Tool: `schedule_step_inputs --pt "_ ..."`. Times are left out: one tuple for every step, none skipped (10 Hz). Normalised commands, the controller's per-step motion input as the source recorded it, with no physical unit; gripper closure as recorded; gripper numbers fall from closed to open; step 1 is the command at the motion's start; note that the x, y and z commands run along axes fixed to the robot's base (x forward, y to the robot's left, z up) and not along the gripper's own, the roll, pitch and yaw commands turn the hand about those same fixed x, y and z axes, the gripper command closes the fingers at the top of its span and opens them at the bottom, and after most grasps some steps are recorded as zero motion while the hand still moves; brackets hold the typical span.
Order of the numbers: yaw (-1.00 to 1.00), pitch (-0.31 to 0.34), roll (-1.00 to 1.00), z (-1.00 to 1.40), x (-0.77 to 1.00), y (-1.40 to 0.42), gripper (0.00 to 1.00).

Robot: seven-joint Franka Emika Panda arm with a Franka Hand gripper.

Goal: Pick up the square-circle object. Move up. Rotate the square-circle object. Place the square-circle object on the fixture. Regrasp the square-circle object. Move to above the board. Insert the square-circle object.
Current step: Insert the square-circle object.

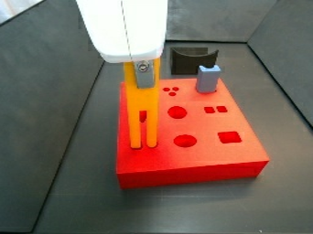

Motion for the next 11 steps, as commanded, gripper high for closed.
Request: schedule_step_inputs --pt "-0.17 -0.117 0.09 -0.42 0.05 -0.03 1.0" --pt "-0.19 -0.169 0.31 -0.63 -0.09 -0.45 1.0" --pt "-0.07 -0.16 0.39 -0.55 -0.11 -0.63 1.0" --pt "0.0 -0.194 0.45 -0.42 -0.15 -0.71 1.0" --pt "0.0 -0.239 0.47 -0.32 -0.2 -0.67 1.0" --pt "0.06 -0.281 0.47 -0.22 -0.16 -0.62 1.0" --pt "0.11 -0.174 0.4 -0.41 0.0 -0.35 1.0" --pt "0.0 -0.183 0.03 -0.36 0.22 0.0 1.0" --pt "-0.06 0.0 0.0 -0.3 0.48 0.05 1.0" --pt "-0.16 0.0 -0.07 -0.46 0.56 0.15 1.0" --pt "-0.23 0.19 -0.2 -0.55 0.01 0.11 1.0"
